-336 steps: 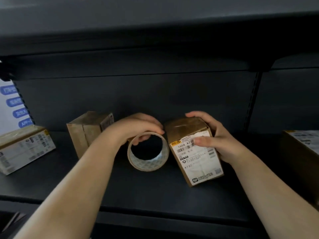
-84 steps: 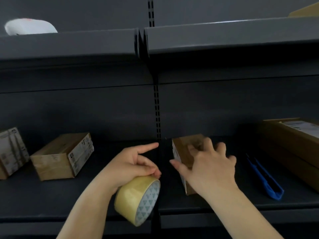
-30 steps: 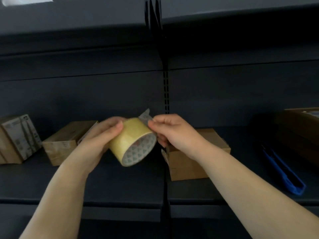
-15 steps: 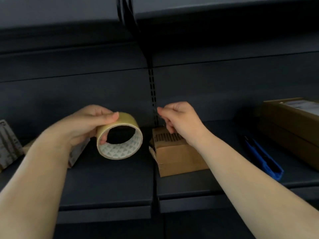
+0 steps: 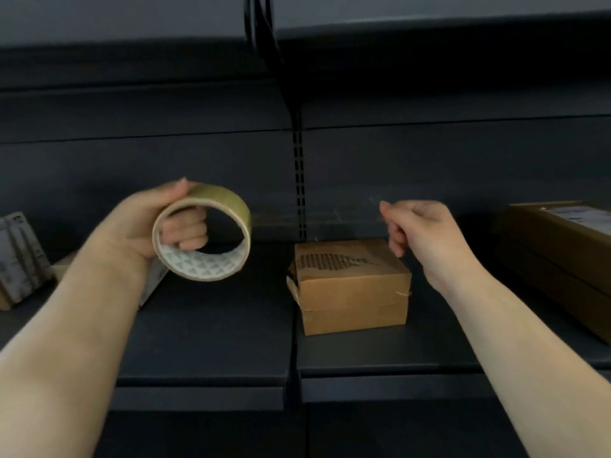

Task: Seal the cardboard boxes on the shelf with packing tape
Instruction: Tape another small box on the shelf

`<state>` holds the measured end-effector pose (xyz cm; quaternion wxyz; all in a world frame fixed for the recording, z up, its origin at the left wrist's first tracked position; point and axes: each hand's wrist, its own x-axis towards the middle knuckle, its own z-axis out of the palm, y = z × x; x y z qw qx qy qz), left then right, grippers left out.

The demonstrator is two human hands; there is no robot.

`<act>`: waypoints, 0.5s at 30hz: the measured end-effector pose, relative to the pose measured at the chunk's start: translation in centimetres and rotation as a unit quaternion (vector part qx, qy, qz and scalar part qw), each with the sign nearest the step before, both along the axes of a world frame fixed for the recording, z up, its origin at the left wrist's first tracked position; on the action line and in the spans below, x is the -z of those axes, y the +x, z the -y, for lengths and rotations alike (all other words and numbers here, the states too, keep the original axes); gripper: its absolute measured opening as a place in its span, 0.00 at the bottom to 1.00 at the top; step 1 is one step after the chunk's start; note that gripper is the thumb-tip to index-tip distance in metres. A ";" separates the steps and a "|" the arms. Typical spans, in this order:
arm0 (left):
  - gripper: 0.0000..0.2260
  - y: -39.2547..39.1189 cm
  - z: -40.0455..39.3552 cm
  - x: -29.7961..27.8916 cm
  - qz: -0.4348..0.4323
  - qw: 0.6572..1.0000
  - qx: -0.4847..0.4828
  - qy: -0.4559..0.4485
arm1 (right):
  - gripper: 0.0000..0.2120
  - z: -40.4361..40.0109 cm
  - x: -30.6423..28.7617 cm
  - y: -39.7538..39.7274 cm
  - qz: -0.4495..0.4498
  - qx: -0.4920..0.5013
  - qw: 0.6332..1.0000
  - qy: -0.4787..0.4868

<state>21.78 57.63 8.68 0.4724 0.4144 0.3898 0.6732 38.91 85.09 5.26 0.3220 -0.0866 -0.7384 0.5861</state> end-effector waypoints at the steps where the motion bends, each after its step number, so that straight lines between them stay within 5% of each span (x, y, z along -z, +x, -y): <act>1: 0.12 -0.2 0.2 0.3 0.024 0.999 0.041 0.016 | 0.20 0.0 0.2 0.0 -0.003 -0.001 1.000 -0.006; 3: 0.11 0.3 -0.4 1.0 0.014 0.998 0.059 -0.016 | 0.20 -0.5 0.2 0.2 -0.003 0.009 1.000 -0.022; 4: 0.13 0.9 -0.6 0.7 -0.051 0.993 0.010 -0.102 | 0.19 -0.9 0.1 0.4 -0.004 0.024 0.999 -0.027; 5: 0.18 1.2 -0.7 0.2 -0.142 0.965 -0.086 -0.203 | 0.19 -1.4 0.2 0.6 -0.009 0.043 0.999 -0.029; 7: 0.17 1.8 -1.0 -0.7 -0.311 0.845 -0.263 -0.347 | 0.20 -2.3 0.5 0.9 -0.009 0.074 0.997 -0.009; 9: 0.15 2.1 -1.9 -1.5 -0.376 0.787 -0.284 -0.397 | 0.22 -2.8 1.0 1.2 0.004 0.080 0.997 0.015; 12: 0.29 2.2 -2.7 -2.0 -0.395 0.786 -0.268 -0.394 | 0.22 -3.6 1.7 1.6 0.021 0.083 0.996 0.003; 15: 0.28 2.4 -3.8 -2.7 -0.419 0.770 -0.267 -0.401 | 0.22 -4.2 2.5 1.8 0.040 0.087 0.995 0.001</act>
